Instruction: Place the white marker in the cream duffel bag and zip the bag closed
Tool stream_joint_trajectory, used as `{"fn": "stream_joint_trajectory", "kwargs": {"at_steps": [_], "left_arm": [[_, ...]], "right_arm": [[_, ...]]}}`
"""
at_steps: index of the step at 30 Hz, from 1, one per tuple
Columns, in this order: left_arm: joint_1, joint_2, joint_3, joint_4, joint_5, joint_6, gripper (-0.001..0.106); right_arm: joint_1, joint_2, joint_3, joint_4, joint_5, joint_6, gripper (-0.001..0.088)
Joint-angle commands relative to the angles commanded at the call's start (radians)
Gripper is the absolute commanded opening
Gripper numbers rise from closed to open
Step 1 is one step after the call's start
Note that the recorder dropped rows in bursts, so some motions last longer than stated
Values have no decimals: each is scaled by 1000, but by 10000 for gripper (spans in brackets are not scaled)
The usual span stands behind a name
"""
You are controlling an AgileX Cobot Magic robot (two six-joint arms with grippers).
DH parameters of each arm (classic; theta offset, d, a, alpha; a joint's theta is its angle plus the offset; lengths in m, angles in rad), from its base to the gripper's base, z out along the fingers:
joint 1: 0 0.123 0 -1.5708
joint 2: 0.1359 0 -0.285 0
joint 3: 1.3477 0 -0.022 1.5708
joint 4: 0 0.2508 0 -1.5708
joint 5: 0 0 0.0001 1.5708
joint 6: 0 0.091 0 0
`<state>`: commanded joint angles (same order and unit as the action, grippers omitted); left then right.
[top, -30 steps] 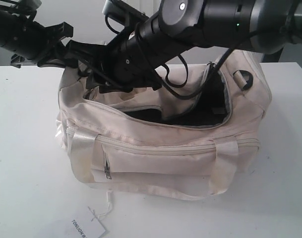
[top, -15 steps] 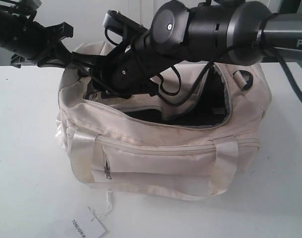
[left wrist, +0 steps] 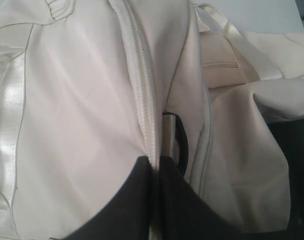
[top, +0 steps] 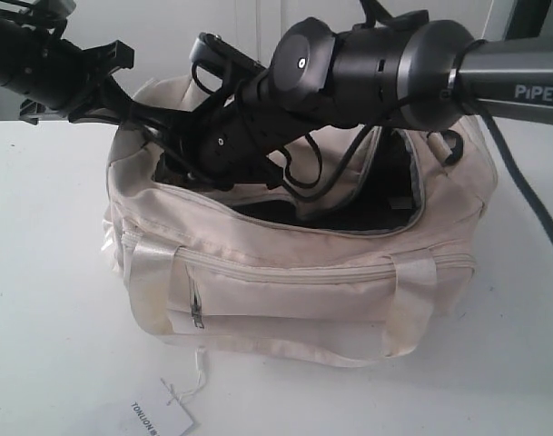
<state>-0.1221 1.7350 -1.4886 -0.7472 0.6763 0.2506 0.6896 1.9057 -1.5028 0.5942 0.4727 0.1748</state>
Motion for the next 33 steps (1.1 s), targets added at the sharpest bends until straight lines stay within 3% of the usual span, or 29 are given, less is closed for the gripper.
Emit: {"fn": "stream_joint_trajectory", "kwargs": {"at_steps": [3,5,8,9,20,33], "left_arm": [[0,0,0,0,0,2,0],[0,0,0,0,-2,16,0],[0,0,0,0,-2,16,0],[0,0,0,0,-2,16,0],[0,0,0,0,-2,16,0],[0,0,0,0,-2,16,0]], "right_arm": [[0,-8,-2,2,2,0,296],[0,-17,-2,4,2,0,213],[0,-37,-2,2,-2,0,12],[0,-41,-2,2,-2,0,0],[0,-100,-2,-2,9,0,0],[0,-122,-2,0,180,4,0]]}}
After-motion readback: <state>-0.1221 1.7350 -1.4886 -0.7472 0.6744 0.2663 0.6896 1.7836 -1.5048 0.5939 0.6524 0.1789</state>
